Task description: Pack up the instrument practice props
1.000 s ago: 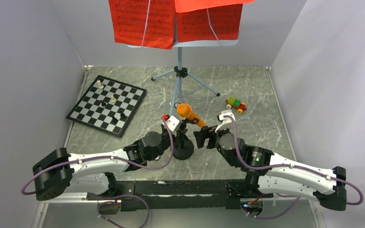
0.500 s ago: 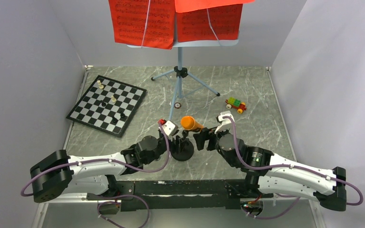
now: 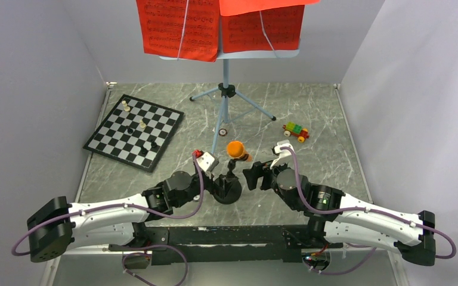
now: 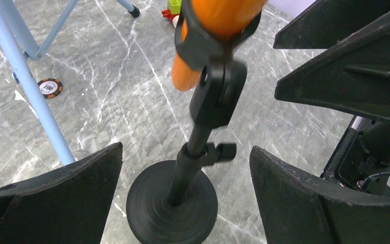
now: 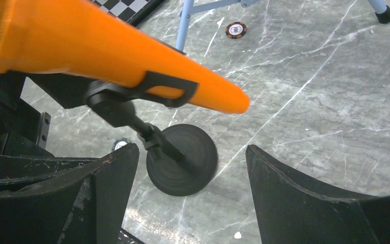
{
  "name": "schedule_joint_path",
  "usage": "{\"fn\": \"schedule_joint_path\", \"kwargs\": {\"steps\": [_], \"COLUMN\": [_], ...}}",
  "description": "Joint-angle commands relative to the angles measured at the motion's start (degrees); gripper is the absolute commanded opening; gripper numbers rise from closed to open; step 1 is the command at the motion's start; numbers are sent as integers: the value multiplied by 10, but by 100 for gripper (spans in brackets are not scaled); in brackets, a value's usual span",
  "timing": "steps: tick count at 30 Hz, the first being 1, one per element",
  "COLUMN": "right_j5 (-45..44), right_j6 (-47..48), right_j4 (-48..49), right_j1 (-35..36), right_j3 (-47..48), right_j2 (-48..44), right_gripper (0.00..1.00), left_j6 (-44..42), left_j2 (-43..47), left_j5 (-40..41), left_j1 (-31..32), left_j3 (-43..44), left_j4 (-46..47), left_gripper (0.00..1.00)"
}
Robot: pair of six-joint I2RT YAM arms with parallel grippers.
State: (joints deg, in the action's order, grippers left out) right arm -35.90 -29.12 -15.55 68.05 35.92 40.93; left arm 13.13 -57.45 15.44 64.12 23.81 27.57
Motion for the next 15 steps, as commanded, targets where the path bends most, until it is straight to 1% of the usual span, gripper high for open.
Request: {"fn": "schedule_joint_path", "kwargs": {"steps": [1, 4, 6, 9, 15], "right_j5": [5, 6, 7, 9, 17], "right_j6": [8, 11, 15, 19, 19], "right_j4": [11, 8, 8, 11, 10], "right_j1": [-2, -2, -2, -2, -2], "right_j3": [2, 6, 5, 4, 5], "right_j2": [-1, -2, -5, -7, 1], "right_gripper": [82, 82, 82, 81, 79], "left_j6": [-2, -6, -16, -36, -64], "left_j2": [7, 16, 25, 32, 12], "left_j5": [-12, -8, -7, -12, -24], "left_j1": [3, 3, 3, 2, -2], "left_j3": [7, 4, 1, 1, 25], "left_j4": [0, 6, 16, 39, 60], "left_gripper": [98, 98, 94, 83, 63]}}
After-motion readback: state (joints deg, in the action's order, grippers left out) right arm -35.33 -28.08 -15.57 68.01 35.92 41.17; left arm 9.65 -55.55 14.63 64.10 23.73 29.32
